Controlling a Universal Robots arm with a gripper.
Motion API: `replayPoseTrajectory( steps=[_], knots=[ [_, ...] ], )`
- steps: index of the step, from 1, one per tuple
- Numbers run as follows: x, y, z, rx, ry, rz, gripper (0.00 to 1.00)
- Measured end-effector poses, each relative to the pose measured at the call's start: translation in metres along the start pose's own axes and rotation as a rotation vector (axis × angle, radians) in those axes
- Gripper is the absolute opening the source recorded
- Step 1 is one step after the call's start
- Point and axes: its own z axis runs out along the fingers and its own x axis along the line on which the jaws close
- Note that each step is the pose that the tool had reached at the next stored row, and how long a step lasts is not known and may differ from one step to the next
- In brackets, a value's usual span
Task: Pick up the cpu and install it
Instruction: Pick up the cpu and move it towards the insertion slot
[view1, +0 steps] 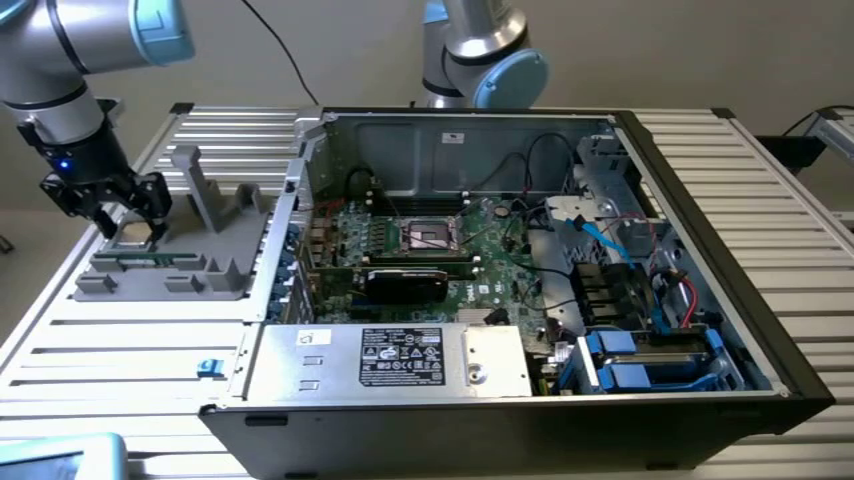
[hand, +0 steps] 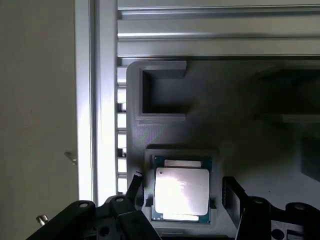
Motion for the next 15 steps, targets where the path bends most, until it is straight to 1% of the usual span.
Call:
replayPoseTrajectory(
  steps=[4, 5, 15],
  knots=[
    [-0.0003, 0.0004, 0.0005, 0.0011, -0.0004, 0.0, 0.72],
    [-0.0003, 0.0005, 0.0006, 0.0014, -0.0004, 0.0, 0.65],
    [-0.0004, 0.0005, 0.0005, 0.0032, 0.0002, 0.001, 0.65]
  ],
)
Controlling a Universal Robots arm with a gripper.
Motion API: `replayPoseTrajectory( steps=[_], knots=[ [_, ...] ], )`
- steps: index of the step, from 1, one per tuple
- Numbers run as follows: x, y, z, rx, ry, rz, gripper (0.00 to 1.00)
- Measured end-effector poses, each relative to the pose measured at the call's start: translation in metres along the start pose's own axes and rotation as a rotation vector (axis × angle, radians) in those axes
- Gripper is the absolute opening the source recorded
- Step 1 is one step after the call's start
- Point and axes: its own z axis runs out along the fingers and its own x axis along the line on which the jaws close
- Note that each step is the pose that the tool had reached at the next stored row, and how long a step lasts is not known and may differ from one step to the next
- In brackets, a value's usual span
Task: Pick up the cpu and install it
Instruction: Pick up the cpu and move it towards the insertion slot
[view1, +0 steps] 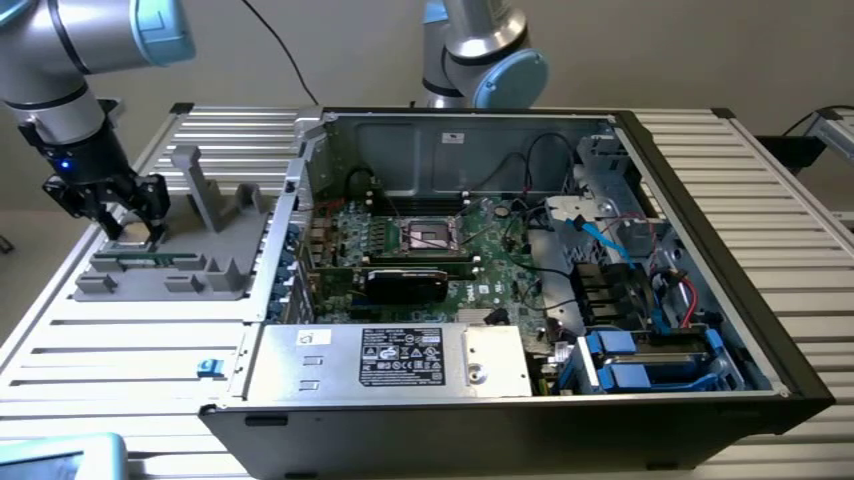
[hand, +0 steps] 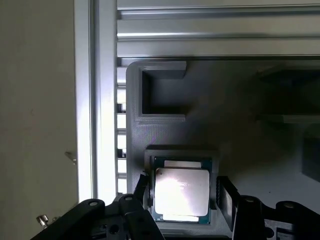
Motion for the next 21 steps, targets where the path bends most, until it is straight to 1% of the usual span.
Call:
replayPoseTrajectory(
  steps=[11, 15, 20, 21],
  knots=[
    [-0.0002, 0.0, 0.0004, -0.0002, 0.0034, 0.006, 0.65],
    [-0.0003, 0.0, 0.0004, -0.0002, 0.0073, 0.01, 0.65],
    [-0.0003, 0.0, 0.0004, -0.0003, 0.008, 0.013, 0.65],
    [-0.0003, 0.0, 0.0004, -0.0004, 0.008, 0.014, 0.63]
  ],
)
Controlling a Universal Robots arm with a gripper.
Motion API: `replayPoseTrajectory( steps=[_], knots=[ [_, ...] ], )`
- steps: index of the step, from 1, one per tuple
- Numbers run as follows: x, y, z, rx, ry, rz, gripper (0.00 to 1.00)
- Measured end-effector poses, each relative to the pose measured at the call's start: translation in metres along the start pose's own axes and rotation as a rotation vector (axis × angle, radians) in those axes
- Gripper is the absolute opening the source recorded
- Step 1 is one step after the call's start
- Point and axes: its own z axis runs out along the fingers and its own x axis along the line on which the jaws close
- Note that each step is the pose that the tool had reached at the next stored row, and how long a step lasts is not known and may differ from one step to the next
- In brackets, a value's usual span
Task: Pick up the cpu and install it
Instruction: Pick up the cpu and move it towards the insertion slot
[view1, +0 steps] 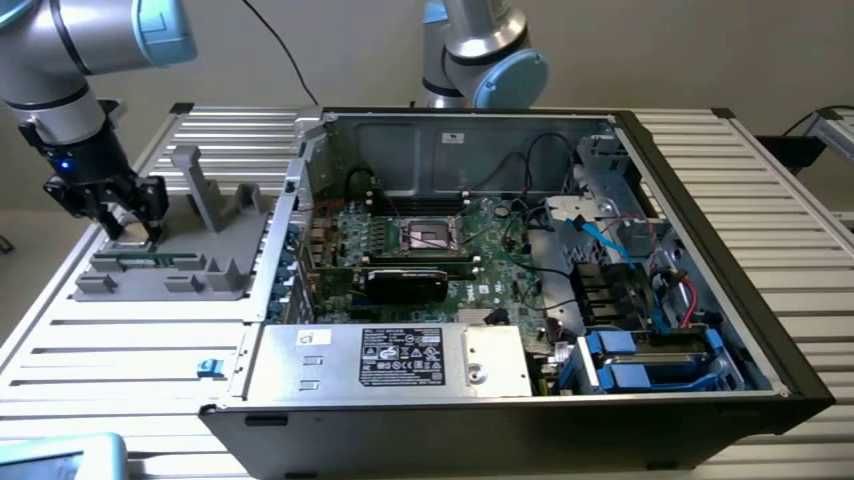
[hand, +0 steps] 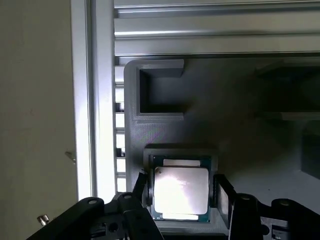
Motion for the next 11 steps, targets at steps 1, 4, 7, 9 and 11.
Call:
replayPoseTrajectory(
  steps=[1, 4, 7, 9, 11],
  knots=[
    [0.0, 0.0, 0.0, 0.0, 0.0001, 0.001, 0.56],
    [0.0, 0.0, 0.0, 0.0, 0.0001, 0.002, 0.55],
    [0.0, 0.0, 0.0, -0.0001, 0.0, 0.005, 0.55],
    [0.0, 0.0, 0.0, -0.0001, 0.0, 0.005, 0.55],
    [0.0, 0.0, -0.0012, -0.0002, -0.0001, 0.006, 0.55]
  ],
)
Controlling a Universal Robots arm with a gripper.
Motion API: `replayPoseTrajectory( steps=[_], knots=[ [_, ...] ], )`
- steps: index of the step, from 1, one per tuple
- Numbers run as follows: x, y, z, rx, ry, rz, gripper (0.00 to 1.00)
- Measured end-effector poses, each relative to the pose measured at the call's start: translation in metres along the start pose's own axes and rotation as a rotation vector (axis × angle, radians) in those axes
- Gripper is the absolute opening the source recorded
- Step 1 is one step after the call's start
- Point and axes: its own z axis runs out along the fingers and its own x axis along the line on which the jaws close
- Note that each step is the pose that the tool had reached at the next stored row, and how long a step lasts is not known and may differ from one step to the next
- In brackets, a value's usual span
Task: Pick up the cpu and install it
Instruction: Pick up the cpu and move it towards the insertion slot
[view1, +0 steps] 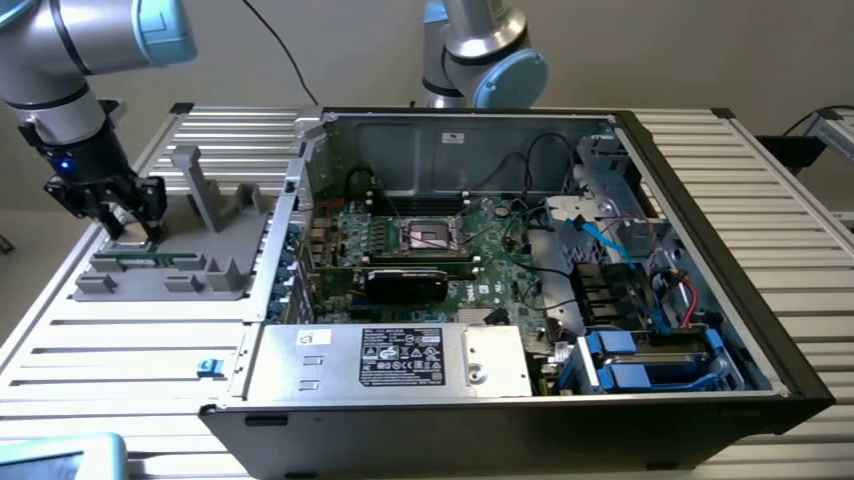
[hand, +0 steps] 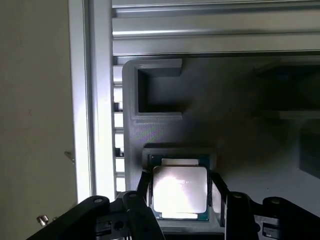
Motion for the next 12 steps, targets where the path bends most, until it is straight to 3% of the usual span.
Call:
replayPoseTrajectory(
  steps=[6, 12],
  knots=[
    [0.0, 0.0, -0.0119, 0.0001, 0.0006, 0.0, 0.55],
    [0.001, 0.0001, -0.0355, 0.0, 0.0013, 0.0, 0.55]
  ],
)
